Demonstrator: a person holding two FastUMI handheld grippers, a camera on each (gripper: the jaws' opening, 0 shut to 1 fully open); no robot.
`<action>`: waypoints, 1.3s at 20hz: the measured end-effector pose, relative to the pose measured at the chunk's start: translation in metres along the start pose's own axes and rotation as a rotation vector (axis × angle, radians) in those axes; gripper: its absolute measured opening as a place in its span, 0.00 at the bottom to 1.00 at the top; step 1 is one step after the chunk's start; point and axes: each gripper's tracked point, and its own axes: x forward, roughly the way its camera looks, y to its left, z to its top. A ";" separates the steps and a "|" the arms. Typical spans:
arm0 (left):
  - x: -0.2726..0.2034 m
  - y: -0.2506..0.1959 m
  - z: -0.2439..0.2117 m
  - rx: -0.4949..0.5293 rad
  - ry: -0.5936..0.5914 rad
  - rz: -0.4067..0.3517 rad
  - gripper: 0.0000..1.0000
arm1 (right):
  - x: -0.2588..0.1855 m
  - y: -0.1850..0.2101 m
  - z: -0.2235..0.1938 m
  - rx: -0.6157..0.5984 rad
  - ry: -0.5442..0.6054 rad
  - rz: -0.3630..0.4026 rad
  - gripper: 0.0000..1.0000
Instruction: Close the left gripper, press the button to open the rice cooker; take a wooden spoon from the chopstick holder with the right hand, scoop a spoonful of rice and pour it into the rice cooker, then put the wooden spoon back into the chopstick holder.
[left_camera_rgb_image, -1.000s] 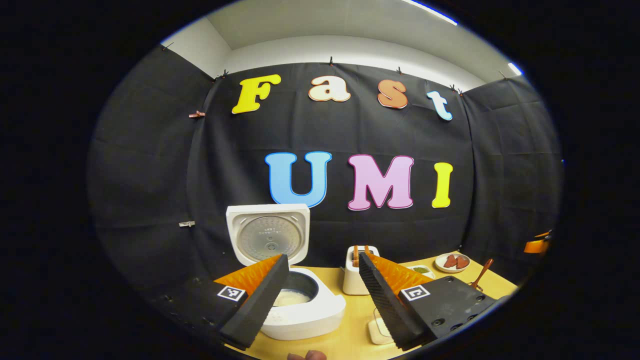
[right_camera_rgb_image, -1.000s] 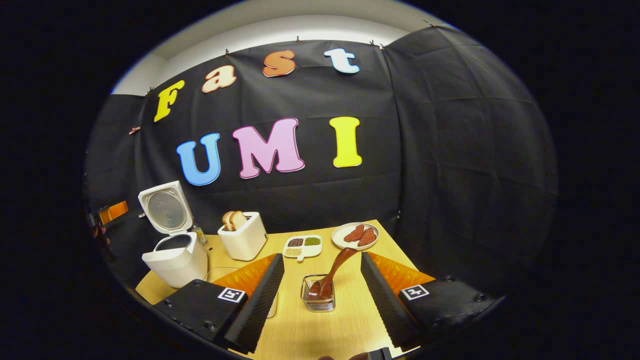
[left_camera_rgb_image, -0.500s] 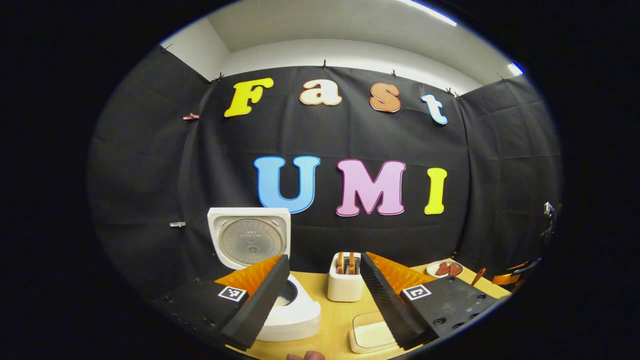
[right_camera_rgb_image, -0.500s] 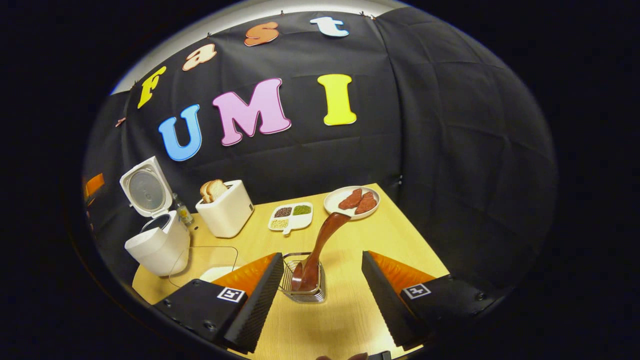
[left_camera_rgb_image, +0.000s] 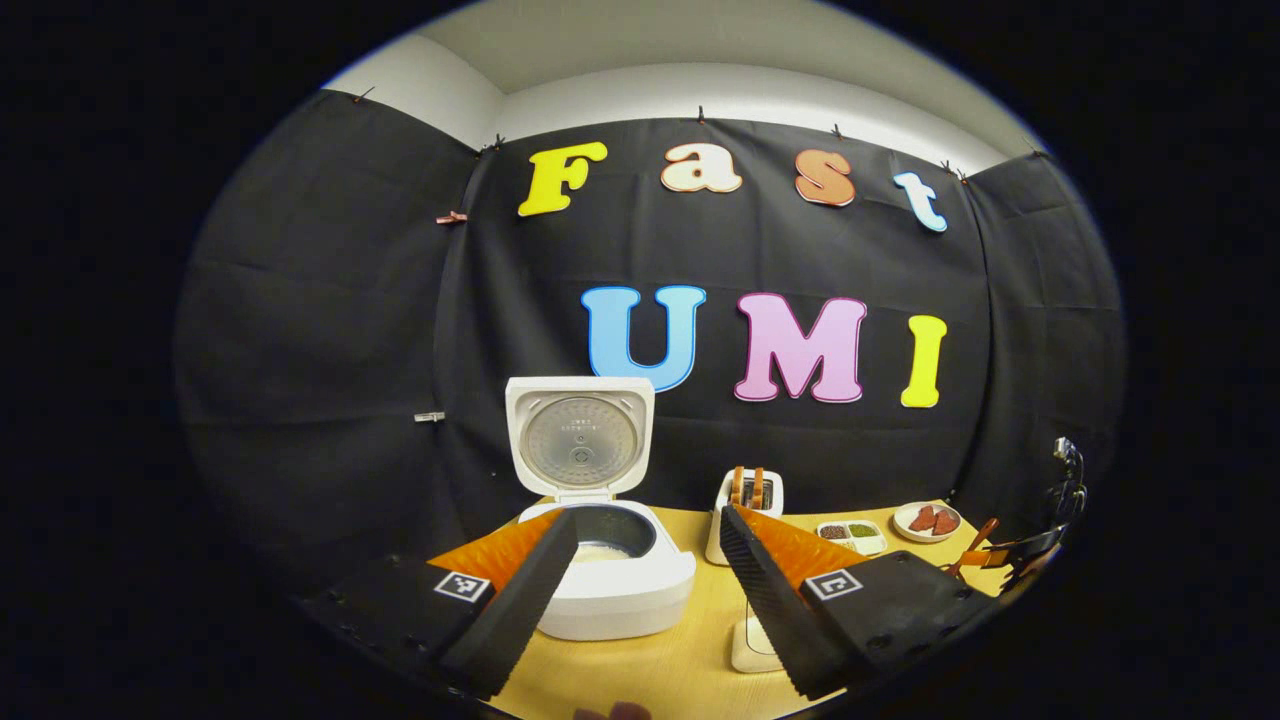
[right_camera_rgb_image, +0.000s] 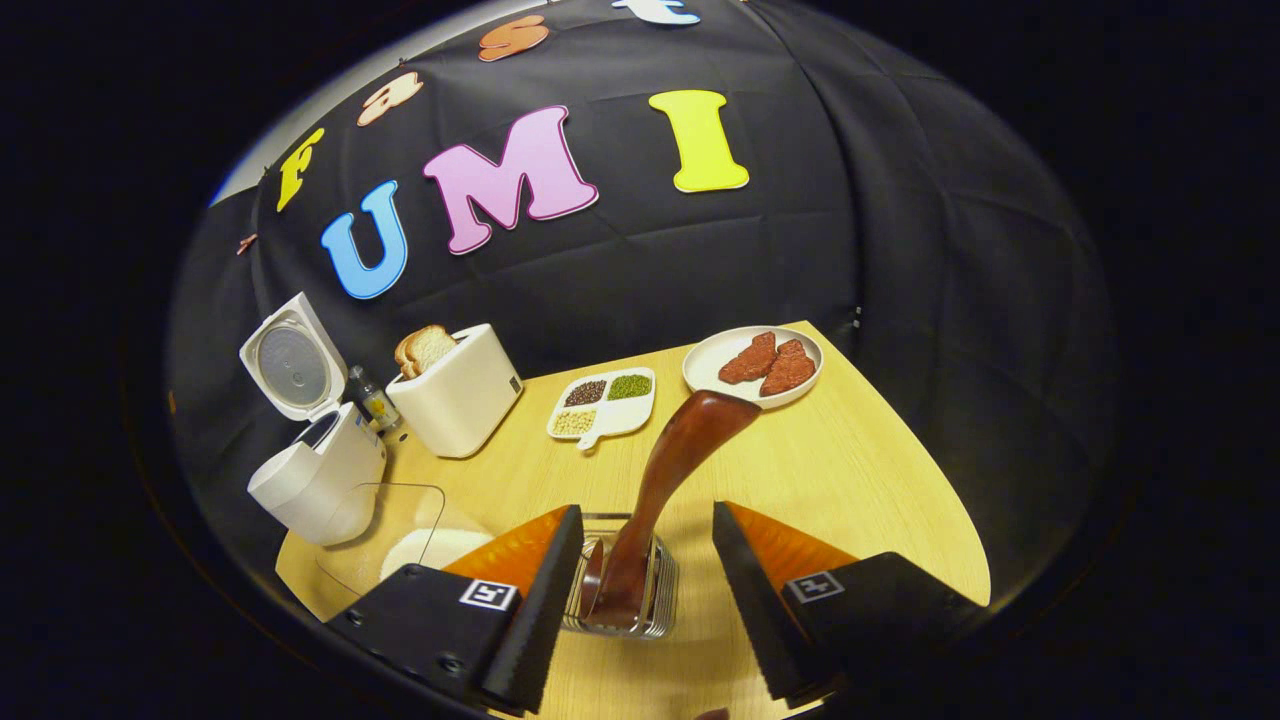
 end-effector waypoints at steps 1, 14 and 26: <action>-0.002 0.003 -0.001 0.003 0.006 0.019 0.98 | 0.009 0.001 0.002 0.000 -0.004 0.010 0.77; -0.034 0.005 -0.002 0.030 0.027 0.110 0.98 | 0.025 0.035 -0.023 -0.021 0.033 0.094 0.25; -0.024 0.023 0.003 0.047 0.032 0.009 0.98 | -0.021 0.048 0.071 0.036 -0.120 0.047 0.14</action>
